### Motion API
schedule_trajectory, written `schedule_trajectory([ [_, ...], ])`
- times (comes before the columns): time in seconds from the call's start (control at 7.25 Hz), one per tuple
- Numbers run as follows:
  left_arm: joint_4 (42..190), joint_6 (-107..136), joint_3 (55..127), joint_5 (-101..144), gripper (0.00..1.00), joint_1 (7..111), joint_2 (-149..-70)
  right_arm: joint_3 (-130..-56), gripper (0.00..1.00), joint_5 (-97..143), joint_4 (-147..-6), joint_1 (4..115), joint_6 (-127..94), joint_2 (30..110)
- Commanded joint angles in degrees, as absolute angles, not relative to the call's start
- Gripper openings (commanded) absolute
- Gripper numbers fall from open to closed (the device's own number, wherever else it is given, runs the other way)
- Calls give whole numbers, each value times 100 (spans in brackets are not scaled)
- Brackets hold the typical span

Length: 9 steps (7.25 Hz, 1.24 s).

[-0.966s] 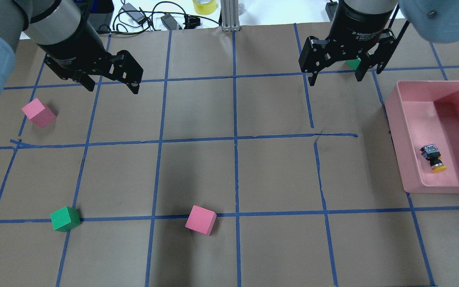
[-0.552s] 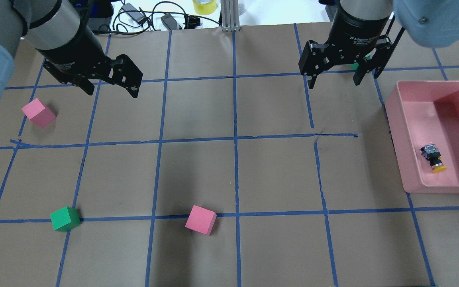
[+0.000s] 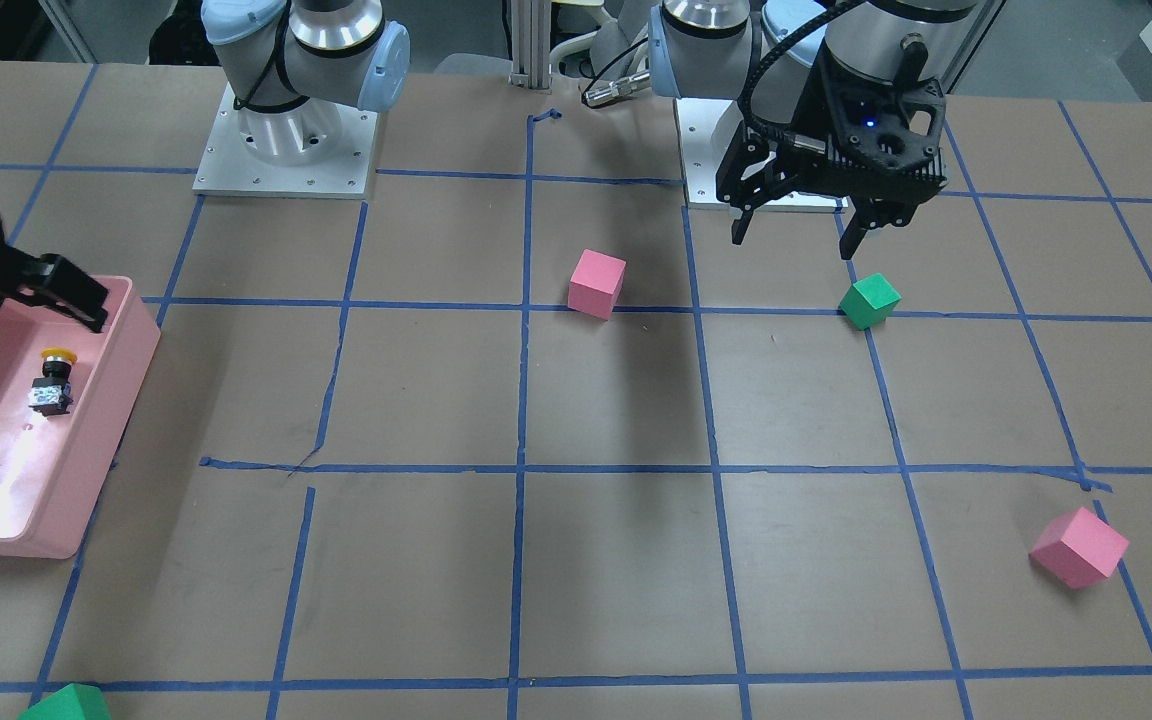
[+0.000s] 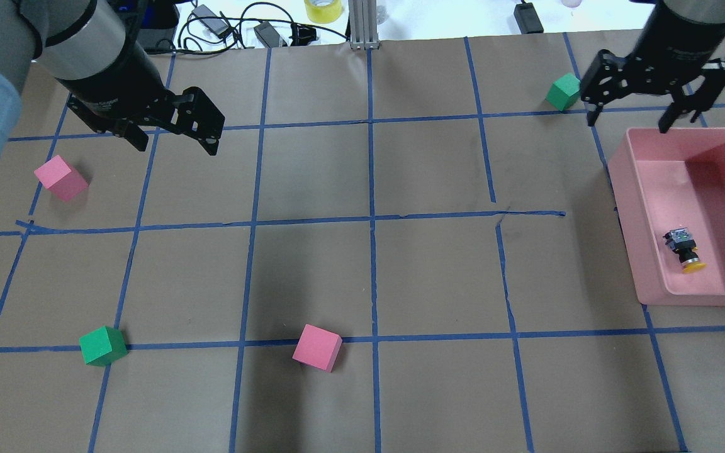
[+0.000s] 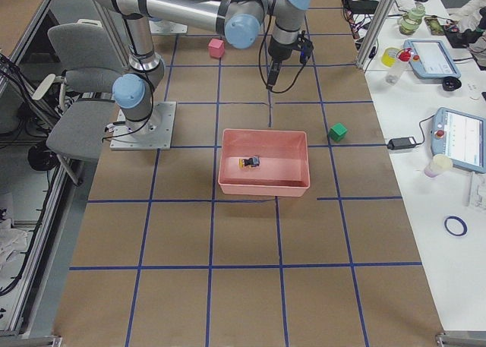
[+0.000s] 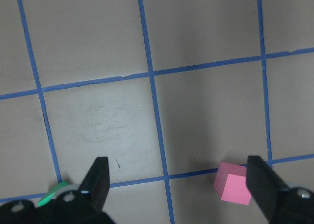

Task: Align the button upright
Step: 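Move the right gripper over the pink tray toward the black button switch, then lower the right gripper and grasp the black switch body in the tray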

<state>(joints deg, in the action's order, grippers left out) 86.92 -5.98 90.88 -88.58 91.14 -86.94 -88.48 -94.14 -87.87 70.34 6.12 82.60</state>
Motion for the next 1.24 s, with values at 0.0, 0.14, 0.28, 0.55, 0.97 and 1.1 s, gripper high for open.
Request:
schedule_trajectory([
  [0.0,8692,-598,9088,-8859,100,9114,-8684,-9515,100,-9738,-9697,6208,1463,8183],
  [0.14,8692,-598,9088,-8859,100,9114,-8684,-10041,100,-9756,-10425,5944,2059,8157],
  [0.28,8692,-598,9088,-8859,100,9114,-8684,-10629,100,-9712,-11181,5559,2387,8121],
  [0.55,8692,-598,9088,-8859,100,9114,-8684,-11458,100,-9642,-12754,5300,2924,7746],
  [0.97,8692,-598,9088,-8859,100,9114,-8684,-11461,100,-9221,-12858,5300,3285,7541],
  [1.1,8692,-598,9088,-8859,100,9114,-8684,-11461,100,-9202,-12893,5300,3331,7480],
])
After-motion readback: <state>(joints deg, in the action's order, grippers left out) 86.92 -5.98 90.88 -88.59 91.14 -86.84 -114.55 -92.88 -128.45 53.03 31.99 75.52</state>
